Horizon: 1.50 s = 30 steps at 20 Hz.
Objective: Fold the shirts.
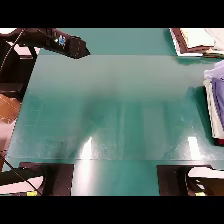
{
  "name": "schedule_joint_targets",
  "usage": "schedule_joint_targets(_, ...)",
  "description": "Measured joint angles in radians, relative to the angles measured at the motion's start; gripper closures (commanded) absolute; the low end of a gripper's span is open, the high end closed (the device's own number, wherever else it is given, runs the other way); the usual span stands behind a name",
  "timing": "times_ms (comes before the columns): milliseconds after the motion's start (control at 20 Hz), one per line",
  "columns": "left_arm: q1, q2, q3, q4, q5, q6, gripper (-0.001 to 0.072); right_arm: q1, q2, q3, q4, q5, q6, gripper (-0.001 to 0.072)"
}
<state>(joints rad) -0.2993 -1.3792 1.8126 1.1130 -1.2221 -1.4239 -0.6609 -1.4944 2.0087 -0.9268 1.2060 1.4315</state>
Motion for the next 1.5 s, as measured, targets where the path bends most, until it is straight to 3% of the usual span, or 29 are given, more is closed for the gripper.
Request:
schedule_joint_targets(250,0.000,0.000,0.000,0.000,0.002,0.000,0.0678,-0.049,0.107,-0.097,-0.066,0.065,-0.005,0.0700)
schedule_joint_targets(550,0.000,0.000,0.000,0.001,0.000,0.011,0.0678,-0.146,0.296,-0.409,-0.310,0.144,-0.008,0.0688)
schedule_joint_targets(600,0.000,0.000,0.000,0.001,0.000,0.016,0.0678,-0.168,0.328,-0.473,-0.352,0.151,-0.008,0.0599)
schedule_joint_targets(750,0.000,0.000,0.000,0.001,-0.001,0.027,0.0678,-0.239,0.401,-0.645,-0.430,0.162,-0.008,0.0196)
schedule_joint_targets(800,0.000,0.000,0.000,0.001,-0.001,0.031,0.0678,-0.265,0.420,-0.697,-0.442,0.161,-0.008,0.0110)
schedule_joint_targets(950,0.000,0.000,0.000,0.001,-0.001,0.034,0.0678,-0.330,0.451,-0.793,-0.463,0.154,-0.008,0.0105)
schedule_joint_targets(1150,0.000,0.000,0.000,0.001,-0.001,0.035,0.0678,-0.306,0.465,-0.804,-0.332,0.134,-0.008,0.0106)
schedule_joint_targets(1500,0.000,0.000,0.000,0.003,0.007,0.037,0.0678,0.159,0.469,-0.752,-0.088,0.110,-0.008,0.0118)
